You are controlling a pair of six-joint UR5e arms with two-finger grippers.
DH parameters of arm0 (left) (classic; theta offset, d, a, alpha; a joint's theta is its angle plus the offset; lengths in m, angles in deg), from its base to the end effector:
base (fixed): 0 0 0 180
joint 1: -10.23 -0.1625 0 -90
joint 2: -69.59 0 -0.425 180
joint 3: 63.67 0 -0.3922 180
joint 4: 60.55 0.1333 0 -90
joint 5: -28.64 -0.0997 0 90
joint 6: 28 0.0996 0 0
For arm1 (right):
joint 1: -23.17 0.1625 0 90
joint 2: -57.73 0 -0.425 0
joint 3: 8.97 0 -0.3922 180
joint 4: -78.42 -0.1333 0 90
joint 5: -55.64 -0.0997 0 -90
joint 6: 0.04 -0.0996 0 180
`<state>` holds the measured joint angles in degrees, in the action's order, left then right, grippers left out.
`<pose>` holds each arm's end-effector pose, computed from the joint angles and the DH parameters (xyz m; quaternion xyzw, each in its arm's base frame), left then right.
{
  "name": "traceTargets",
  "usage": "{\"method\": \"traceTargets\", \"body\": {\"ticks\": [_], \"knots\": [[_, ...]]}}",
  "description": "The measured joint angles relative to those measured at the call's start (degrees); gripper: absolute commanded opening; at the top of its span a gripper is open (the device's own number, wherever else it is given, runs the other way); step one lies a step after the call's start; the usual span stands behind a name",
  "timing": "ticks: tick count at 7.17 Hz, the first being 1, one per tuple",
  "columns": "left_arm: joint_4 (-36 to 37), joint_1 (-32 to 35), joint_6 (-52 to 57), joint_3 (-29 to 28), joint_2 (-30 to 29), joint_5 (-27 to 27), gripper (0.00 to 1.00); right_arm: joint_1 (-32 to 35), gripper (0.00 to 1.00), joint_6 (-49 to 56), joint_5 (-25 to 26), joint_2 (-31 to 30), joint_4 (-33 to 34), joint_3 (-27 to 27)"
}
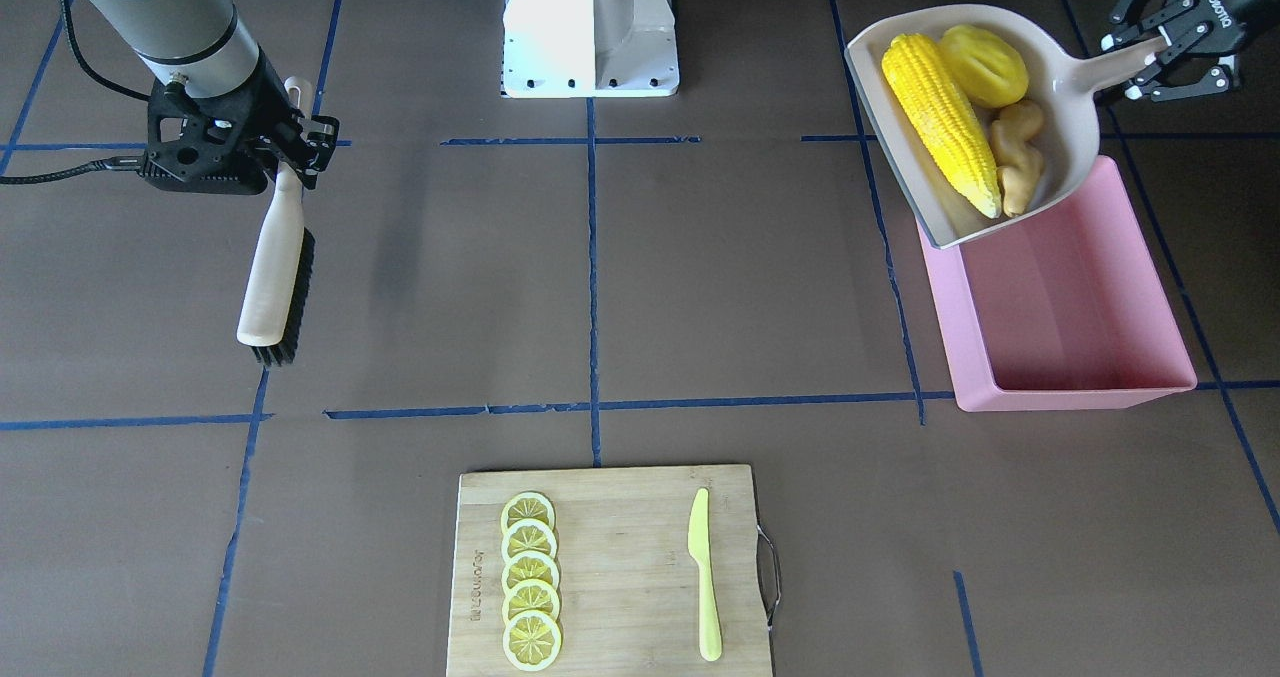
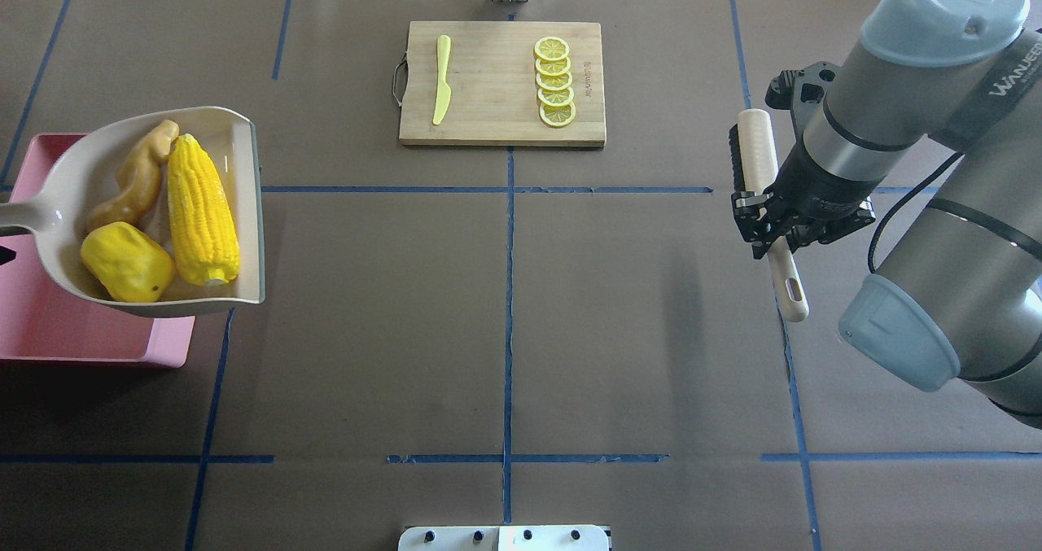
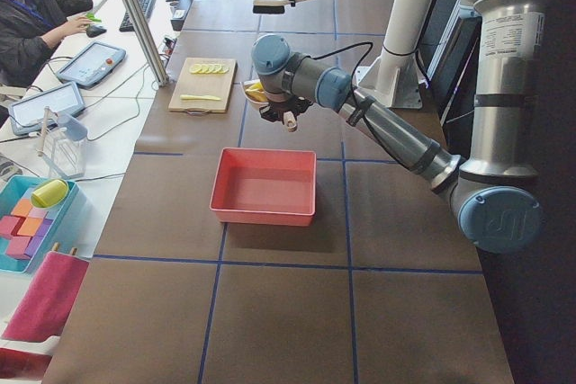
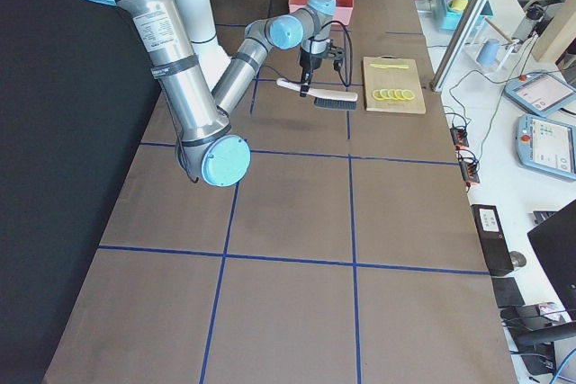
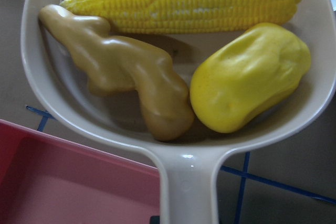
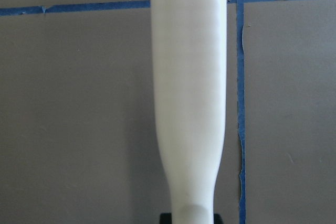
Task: Sweep and dump trash into bin
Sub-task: 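Carry the loaded dustpan over the pink bin with the left gripper while the right withdraws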
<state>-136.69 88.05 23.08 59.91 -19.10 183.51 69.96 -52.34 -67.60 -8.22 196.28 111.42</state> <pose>0.0485 -0.4293 0.3866 0.3036 0.4543 0.5100 0.6644 -0.3040 -0.4385 0.2614 -0.0580 -0.3502 0.0084 0.9348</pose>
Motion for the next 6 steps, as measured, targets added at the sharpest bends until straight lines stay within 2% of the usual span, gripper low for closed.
{"method": "traceTargets", "body": {"ticks": [3,6], "knots": [[0.0,8.1,15.1,-7.7,2.1,0.9,0.0,1.2,0.01,3.2,0.4,-3.1,0.0,1.5],[-1.0,14.8,27.7,-18.0,2.5,0.5,0.0,4.9,0.01,14.0,0.4,-12.0,-0.6,3.5]]}}
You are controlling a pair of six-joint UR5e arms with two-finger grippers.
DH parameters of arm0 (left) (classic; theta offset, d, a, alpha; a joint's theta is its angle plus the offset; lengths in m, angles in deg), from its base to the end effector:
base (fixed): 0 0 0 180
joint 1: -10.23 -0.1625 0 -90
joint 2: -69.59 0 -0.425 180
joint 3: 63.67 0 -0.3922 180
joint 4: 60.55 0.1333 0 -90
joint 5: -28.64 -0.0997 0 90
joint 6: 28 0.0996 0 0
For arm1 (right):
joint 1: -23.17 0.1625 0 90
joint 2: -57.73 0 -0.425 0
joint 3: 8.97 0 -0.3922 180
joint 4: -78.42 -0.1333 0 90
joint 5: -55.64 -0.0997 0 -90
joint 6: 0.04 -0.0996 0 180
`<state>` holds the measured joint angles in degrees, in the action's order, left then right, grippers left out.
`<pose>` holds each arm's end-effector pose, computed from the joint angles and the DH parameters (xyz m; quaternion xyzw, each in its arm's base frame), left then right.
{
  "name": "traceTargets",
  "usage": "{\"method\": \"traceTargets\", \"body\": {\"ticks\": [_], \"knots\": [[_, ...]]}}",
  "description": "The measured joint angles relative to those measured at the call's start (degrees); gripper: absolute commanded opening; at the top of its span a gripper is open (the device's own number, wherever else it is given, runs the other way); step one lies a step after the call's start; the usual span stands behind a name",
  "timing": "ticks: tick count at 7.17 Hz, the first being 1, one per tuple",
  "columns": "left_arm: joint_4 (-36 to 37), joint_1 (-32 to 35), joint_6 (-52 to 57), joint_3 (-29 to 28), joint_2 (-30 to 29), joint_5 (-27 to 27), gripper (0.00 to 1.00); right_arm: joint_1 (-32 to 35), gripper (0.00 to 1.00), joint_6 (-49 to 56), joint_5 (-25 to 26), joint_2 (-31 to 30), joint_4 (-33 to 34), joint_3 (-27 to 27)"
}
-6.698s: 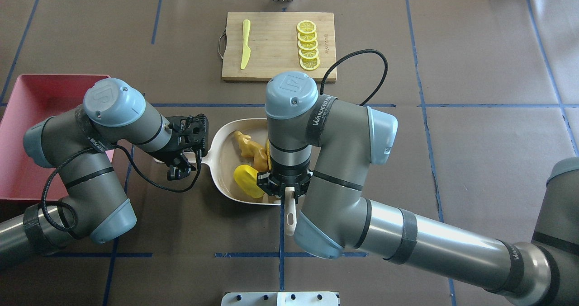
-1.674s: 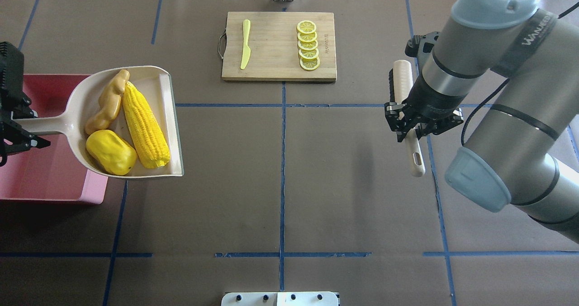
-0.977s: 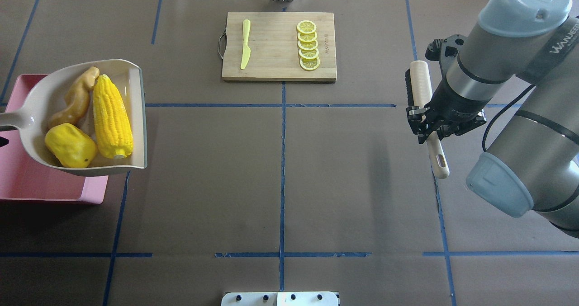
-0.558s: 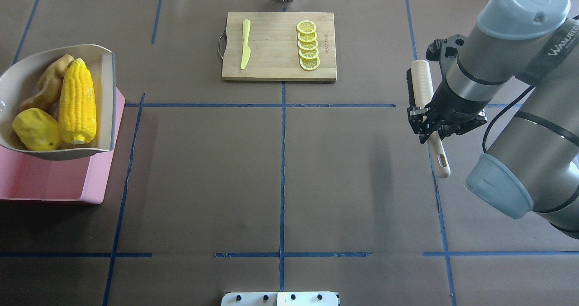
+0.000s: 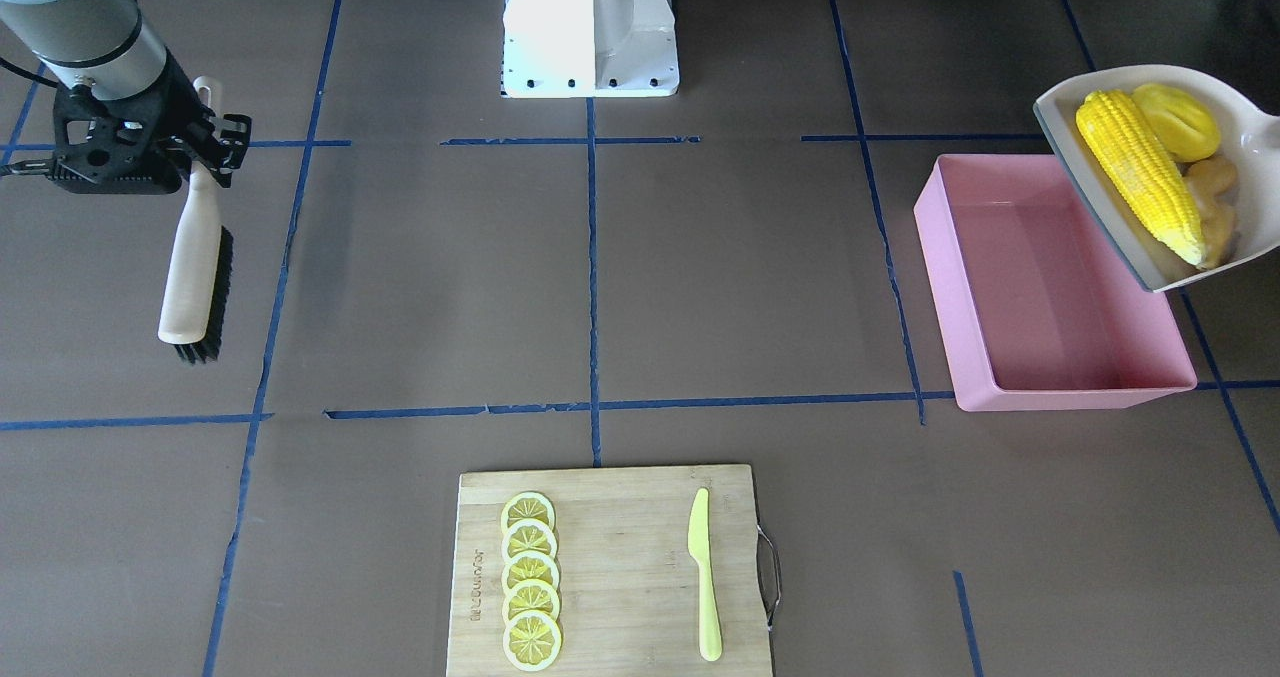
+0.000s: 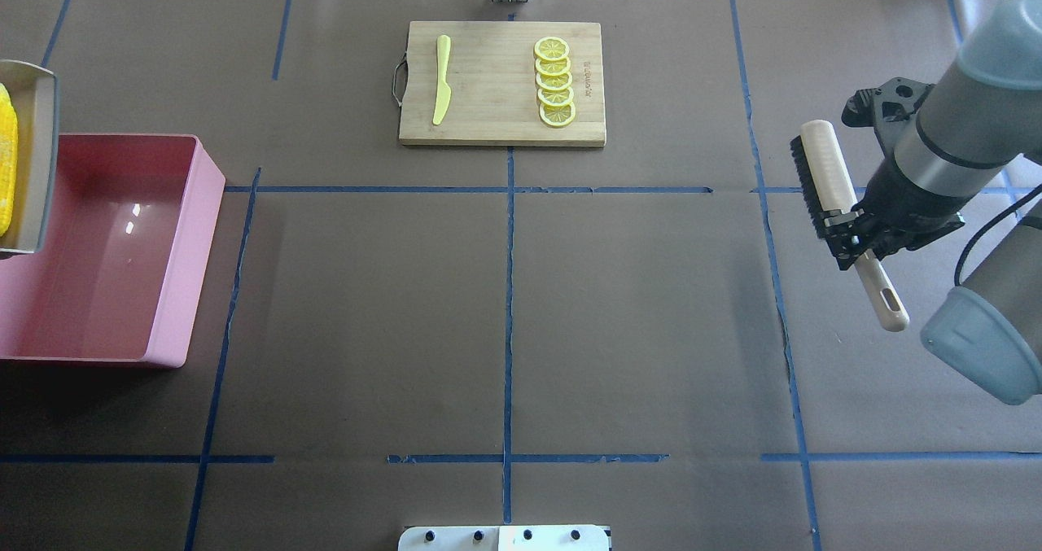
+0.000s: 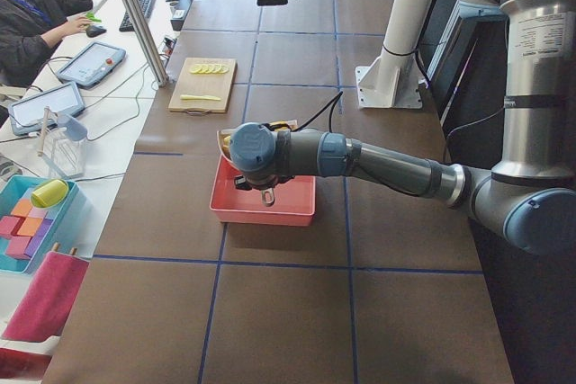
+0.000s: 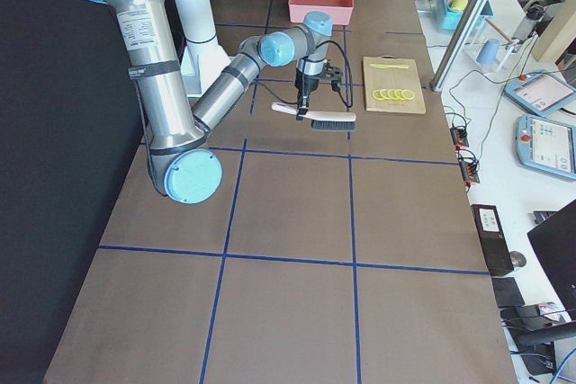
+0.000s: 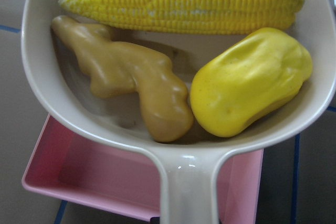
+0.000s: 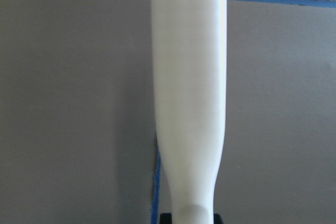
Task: Sweep and dump trash into bin
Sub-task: 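Carry the loaded dustpan over the pink bin with the left gripper while the right withdraws, then tilt the dustpan with the left gripper to dump the items into the bin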
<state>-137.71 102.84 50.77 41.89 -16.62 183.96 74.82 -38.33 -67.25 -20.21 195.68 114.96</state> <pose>-0.0635 -0.4523 0.5500 0.3459 0.4143 0.5153 0.6658 -0.2373 -0.4276 0.3432 -0.0508 -0.3159 -0.0466 0.9463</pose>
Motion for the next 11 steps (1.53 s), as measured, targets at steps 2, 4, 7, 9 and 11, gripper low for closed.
{"method": "traceTargets", "body": {"ticks": [2,4,7,9,11], "knots": [[-3.7,1.6,1.1,-3.2,0.0,-1.4,0.0,2.9,0.02,6.4,-0.3,-5.9,-0.2,1.0],[-7.1,1.8,-1.6,-2.4,0.0,-8.2,0.0,4.2,0.02,8.7,-1.3,-9.6,-0.2,1.5],[-8.0,0.5,-3.0,1.3,0.2,-17.7,0.0,5.3,0.02,10.6,-3.1,-11.7,-0.2,1.6],[-7.7,-3.7,-5.7,7.0,2.0,-23.3,0.0,5.4,0.02,10.8,-3.4,-12.1,-0.2,1.5],[-6.6,-7.1,-7.3,11.4,2.9,-31.1,0.0,5.4,0.02,10.8,-3.5,-12.6,-0.2,1.5]]}}
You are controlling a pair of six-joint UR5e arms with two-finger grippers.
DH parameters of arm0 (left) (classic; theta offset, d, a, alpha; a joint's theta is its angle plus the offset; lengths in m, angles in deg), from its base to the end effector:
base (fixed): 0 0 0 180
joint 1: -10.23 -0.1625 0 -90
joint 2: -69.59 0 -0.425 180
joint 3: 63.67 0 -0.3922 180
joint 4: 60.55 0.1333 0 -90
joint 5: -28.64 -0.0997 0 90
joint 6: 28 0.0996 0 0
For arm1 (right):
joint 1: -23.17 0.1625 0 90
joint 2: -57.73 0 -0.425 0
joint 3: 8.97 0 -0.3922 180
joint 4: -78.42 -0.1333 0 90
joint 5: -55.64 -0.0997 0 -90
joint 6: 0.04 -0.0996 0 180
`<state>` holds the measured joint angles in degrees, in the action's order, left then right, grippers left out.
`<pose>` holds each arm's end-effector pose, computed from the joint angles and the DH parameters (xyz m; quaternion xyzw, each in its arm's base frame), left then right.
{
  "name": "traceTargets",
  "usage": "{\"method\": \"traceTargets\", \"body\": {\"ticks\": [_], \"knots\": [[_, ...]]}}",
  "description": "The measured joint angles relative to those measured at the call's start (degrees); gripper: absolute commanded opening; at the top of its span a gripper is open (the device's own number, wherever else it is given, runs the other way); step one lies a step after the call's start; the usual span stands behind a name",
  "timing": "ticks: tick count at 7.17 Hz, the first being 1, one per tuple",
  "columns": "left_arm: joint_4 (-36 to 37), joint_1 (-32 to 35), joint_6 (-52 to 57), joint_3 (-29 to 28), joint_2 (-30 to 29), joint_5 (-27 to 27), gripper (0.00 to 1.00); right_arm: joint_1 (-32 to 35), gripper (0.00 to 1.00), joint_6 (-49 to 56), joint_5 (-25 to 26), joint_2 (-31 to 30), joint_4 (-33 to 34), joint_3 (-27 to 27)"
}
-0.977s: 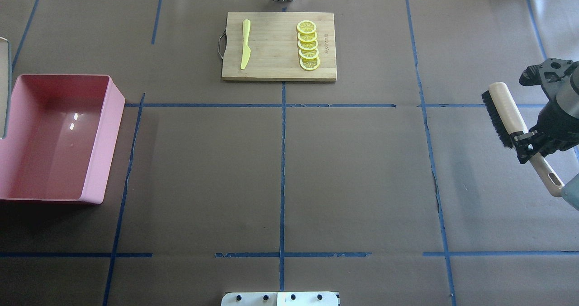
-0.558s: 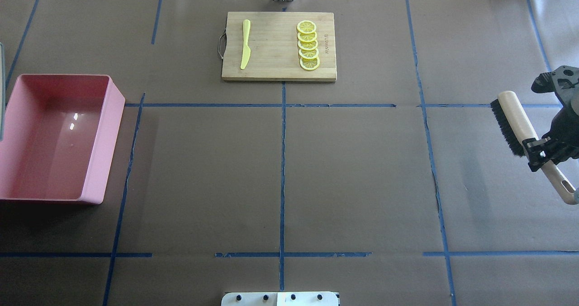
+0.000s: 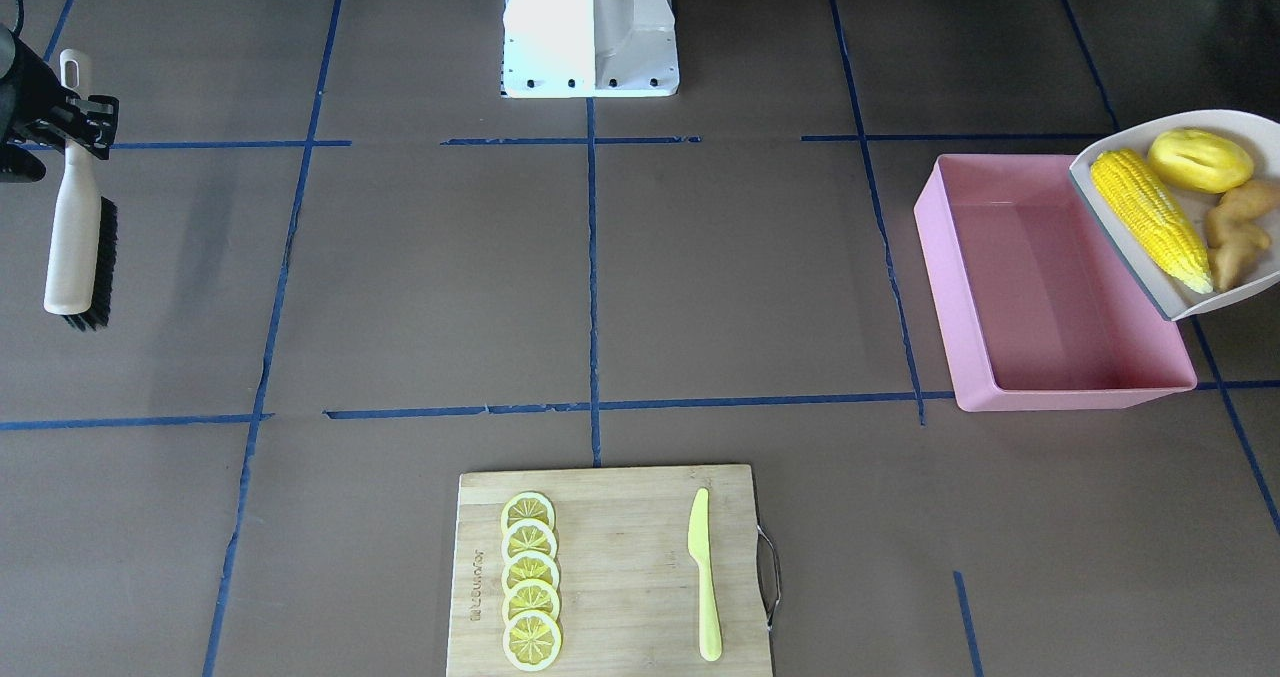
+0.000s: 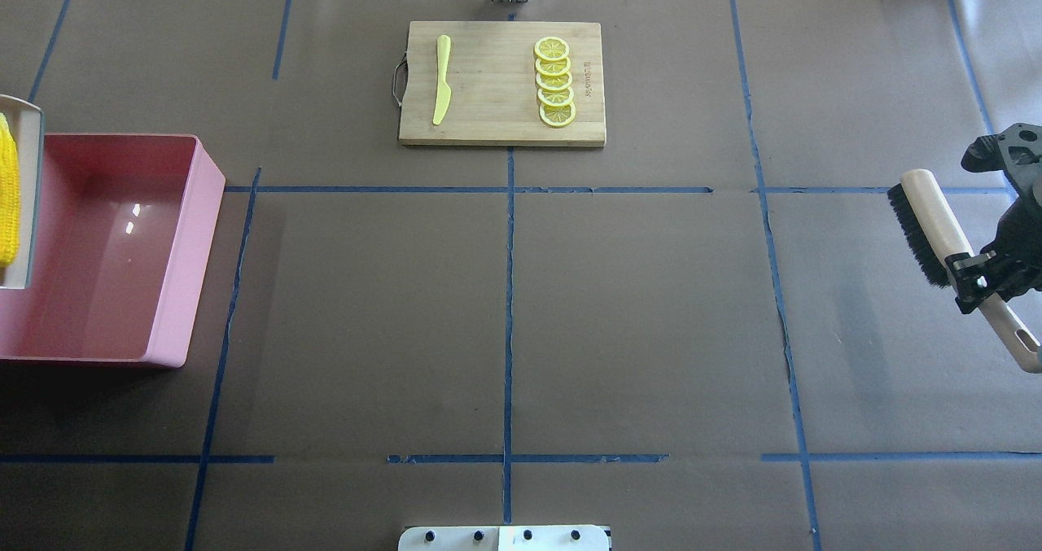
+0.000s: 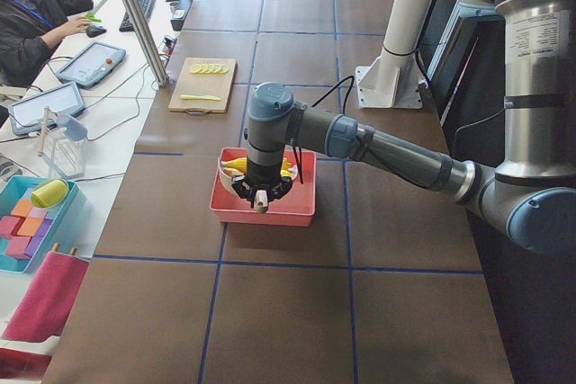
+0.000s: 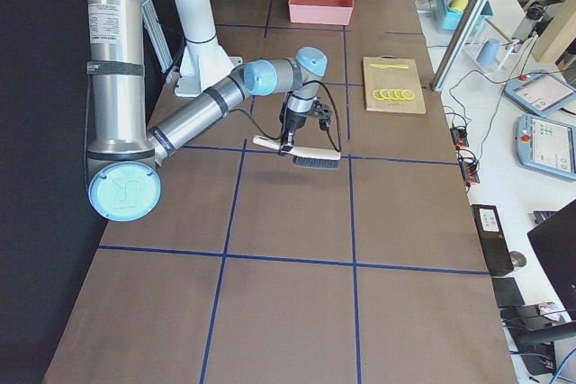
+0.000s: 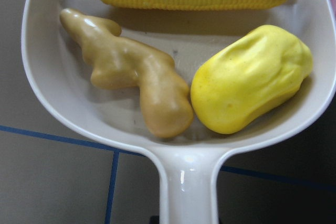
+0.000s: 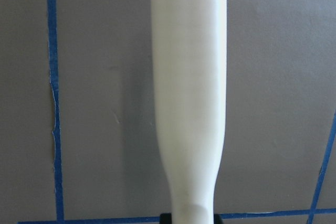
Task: Sweep and dump trash into bin
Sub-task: 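Tilt the dustpan with the left gripper to dump the items into the bin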
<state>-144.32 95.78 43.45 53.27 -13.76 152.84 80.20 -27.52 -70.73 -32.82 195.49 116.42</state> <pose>-0.0433 -0.4401 0.5043 0.2586 0.1788 0.6117 0.7259 -0.1703 -0.3990 0.4294 -0.1011 -0.3014 -0.0665 0.9458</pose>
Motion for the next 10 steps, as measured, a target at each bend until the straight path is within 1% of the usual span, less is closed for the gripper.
{"method": "traceTargets", "body": {"ticks": [2,4,6,8,10], "knots": [[2.3,-2.1,-0.2,2.4,0.2,-7.3,0.0,0.0,0.03,0.1,-0.6,-0.7,0.0,-0.1],[8.0,-4.9,-0.4,6.3,-0.7,-12.3,0.0,0.0,0.03,0.1,-2.0,-1.2,-0.4,0.1],[11.9,-6.4,-0.4,8.1,-2.0,-16.3,0.0,-0.1,0.03,-0.4,-4.2,-3.2,-5.1,0.1],[12.7,-6.6,-0.3,8.3,-2.3,-17.3,0.0,-0.2,0.03,-3.2,-5.5,-3.9,-9.0,-0.1],[13.0,-6.6,-0.3,8.1,-2.5,-13.9,0.0,-0.8,0.03,-7.2,-5.5,-5.7,-15.8,-1.3]]}}
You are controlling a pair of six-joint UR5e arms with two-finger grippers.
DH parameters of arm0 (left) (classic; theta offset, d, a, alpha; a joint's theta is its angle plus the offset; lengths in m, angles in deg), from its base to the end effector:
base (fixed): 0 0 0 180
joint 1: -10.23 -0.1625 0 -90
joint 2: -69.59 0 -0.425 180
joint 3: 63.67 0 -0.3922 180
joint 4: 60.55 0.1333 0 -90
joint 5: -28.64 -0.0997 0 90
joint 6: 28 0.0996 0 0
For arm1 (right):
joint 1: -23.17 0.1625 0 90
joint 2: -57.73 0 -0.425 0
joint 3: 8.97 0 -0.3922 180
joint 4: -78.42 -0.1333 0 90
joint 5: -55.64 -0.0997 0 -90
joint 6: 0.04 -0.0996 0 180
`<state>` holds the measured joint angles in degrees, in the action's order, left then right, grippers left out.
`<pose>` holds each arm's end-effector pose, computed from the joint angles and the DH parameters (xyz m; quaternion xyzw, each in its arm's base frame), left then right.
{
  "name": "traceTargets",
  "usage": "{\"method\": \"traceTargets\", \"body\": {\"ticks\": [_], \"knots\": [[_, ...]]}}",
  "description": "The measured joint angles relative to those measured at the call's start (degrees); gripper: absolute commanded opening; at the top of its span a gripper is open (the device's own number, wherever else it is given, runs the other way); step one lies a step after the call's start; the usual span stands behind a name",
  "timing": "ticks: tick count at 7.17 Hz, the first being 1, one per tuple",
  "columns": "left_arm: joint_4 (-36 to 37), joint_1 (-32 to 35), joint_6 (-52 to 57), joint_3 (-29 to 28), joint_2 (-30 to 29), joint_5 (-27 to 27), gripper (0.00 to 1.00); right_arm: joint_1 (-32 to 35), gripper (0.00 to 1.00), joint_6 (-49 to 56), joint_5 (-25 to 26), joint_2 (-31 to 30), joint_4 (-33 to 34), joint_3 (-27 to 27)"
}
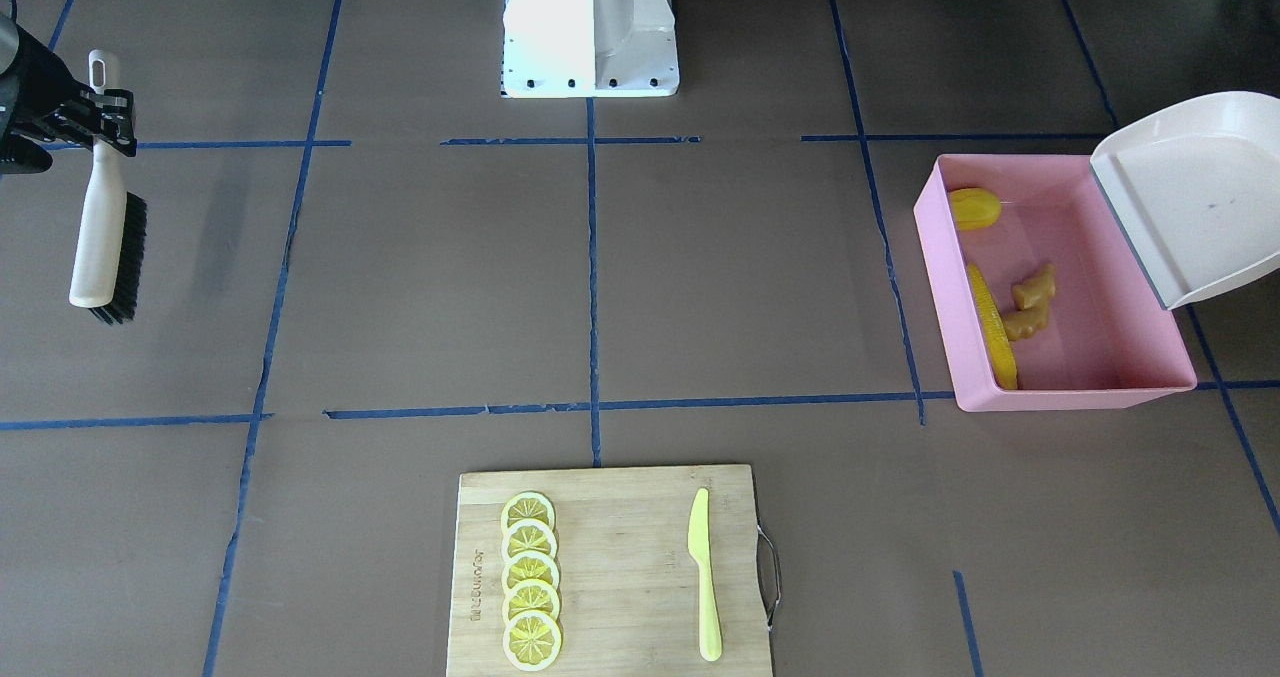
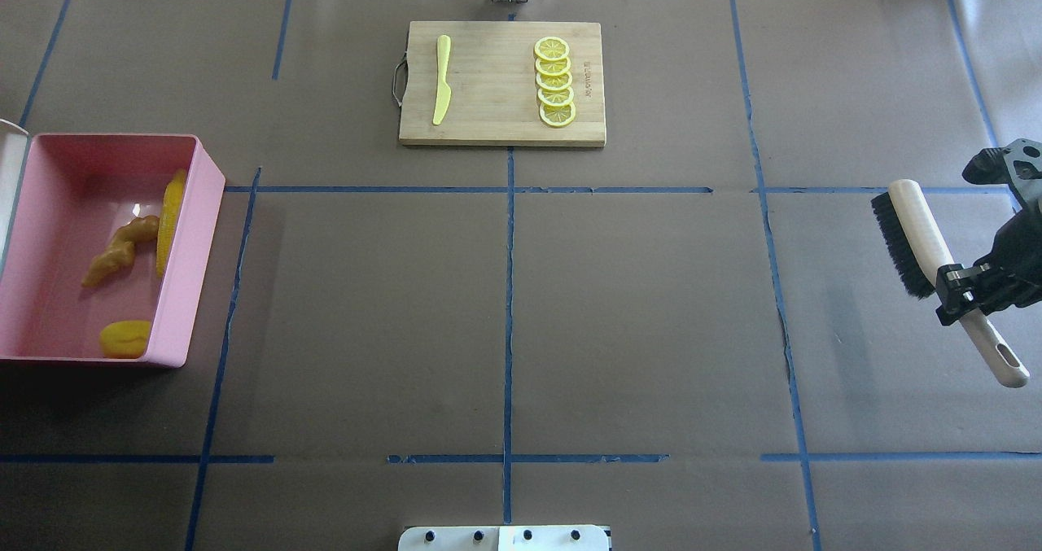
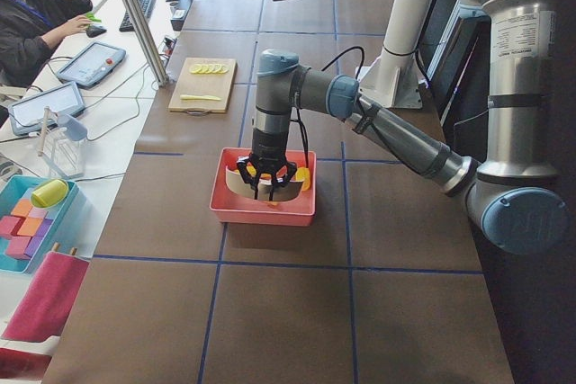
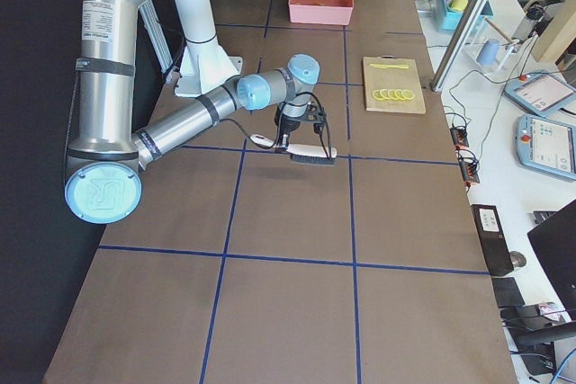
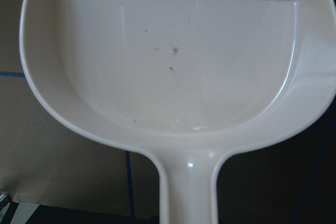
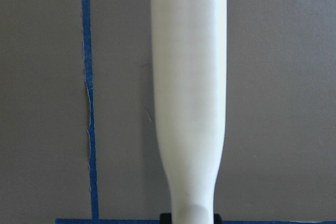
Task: Sweep and dump trash into bin
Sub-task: 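Tilt the dustpan with the left gripper to dump the items into the bin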
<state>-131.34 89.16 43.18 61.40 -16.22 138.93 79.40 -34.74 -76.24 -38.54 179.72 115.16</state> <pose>-0.0159 -0.4332 0.4564 0.1744 0.1015 0.6576 0.7259 -0.1763 -0.3838 0.4443 -0.0878 -0.3681 -0.0440 0.9246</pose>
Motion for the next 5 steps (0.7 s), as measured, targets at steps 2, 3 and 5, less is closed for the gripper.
{"method": "traceTargets", "body": {"ticks": [2,3,5], "knots": [[0.2,0.0,0.0,-0.1,-0.4,2.2,0.0,-0.4,0.03,-5.0,0.4,-4.2,-13.3,-4.4],[0.5,0.0,-0.1,-0.1,-0.9,3.0,0.0,-0.9,0.03,-8.2,1.4,-6.1,-20.4,-7.1],[0.8,0.0,-0.3,-0.3,-1.7,7.9,0.0,-3.5,0.03,-12.4,4.7,-8.6,-27.9,-10.0]]}}
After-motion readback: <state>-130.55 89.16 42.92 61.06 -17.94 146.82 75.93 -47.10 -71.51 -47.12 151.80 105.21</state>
